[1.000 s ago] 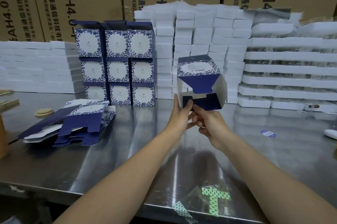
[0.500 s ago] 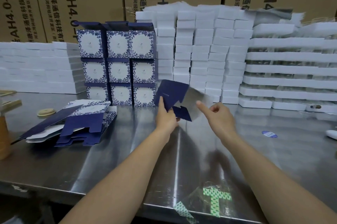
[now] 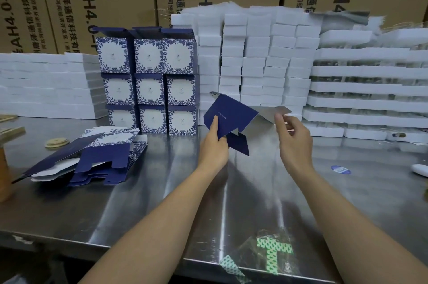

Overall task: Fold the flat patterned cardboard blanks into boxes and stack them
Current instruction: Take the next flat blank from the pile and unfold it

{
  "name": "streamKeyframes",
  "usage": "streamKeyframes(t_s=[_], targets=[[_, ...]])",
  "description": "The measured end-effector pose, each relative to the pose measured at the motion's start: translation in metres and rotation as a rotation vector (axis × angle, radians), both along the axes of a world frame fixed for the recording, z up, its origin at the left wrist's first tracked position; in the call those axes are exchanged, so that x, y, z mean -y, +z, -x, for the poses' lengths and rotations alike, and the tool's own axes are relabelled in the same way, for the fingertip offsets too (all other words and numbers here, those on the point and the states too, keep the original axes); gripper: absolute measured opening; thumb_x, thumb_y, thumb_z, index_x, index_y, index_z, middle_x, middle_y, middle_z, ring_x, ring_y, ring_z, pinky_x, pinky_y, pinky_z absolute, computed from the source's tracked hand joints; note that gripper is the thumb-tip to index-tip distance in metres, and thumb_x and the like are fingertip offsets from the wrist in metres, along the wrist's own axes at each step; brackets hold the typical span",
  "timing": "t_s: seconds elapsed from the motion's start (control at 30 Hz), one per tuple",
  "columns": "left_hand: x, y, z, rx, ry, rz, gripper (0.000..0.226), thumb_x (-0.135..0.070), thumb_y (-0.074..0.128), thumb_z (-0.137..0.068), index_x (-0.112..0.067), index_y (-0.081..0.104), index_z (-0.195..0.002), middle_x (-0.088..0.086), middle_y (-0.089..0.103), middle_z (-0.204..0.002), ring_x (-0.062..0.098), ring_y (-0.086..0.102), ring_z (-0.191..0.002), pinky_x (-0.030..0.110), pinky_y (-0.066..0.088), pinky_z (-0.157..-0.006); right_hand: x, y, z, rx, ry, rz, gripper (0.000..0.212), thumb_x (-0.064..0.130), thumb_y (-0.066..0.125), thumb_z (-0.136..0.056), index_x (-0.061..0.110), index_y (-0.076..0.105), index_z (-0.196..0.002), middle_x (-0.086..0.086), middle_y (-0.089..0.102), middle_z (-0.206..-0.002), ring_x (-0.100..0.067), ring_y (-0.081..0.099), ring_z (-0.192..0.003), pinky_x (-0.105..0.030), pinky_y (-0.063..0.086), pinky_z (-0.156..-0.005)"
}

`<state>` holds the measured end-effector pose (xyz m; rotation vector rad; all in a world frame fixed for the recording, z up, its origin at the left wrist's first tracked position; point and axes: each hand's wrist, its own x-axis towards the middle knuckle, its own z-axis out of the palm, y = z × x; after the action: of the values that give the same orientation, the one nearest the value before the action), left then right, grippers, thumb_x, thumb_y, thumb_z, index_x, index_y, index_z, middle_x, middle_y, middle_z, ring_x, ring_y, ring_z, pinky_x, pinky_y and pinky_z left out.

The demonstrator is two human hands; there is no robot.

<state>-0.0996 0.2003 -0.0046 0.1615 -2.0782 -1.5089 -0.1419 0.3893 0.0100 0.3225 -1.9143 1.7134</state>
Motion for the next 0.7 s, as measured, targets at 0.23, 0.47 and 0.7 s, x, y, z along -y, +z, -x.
streamKeyframes(t_s=[0.23, 0.47, 0.7], targets=[[0.009, 0.004, 0.003, 0.01, 0.062, 0.011, 0.066, -0.014, 0.041, -0.105, -0.04, 0.03, -0.165, 0.005, 0.061, -0.138, 0.035, 0.065, -0.121, 0.052, 0.053, -0.104, -0.006, 0.0, 0.006, -0.045, 0.062, -0.105, 0.031, 0.021, 0.057, -0.098, 0.043, 0.075, -0.112, 0.004, 0.063, -0.11, -0.011, 0.057, -0.085, -0.019, 0.044, -0.075], [0.008, 0.005, -0.001, -0.013, 0.079, 0.065, 0.067, -0.017, 0.04, -0.103, -0.046, 0.03, -0.163, -0.009, 0.061, -0.132, 0.025, 0.061, -0.117, 0.039, 0.051, -0.098, -0.008, 0.011, 0.0, 0.095, 0.331, 0.286, 0.026, 0.0, 0.055, -0.091, 0.015, 0.077, -0.09, 0.004, 0.075, -0.111, -0.009, 0.056, -0.066, -0.032, 0.056, -0.071], [0.001, 0.009, -0.003, -0.044, 0.018, 0.056, 0.058, -0.022, 0.04, -0.108, -0.041, 0.035, -0.163, -0.005, 0.072, -0.119, 0.01, 0.076, -0.086, 0.025, 0.051, -0.071, -0.012, 0.009, 0.004, 0.098, 0.362, 0.286, 0.03, 0.004, 0.081, -0.089, 0.024, 0.071, -0.109, -0.005, 0.065, -0.121, -0.011, 0.073, -0.085, -0.025, 0.059, -0.065]])
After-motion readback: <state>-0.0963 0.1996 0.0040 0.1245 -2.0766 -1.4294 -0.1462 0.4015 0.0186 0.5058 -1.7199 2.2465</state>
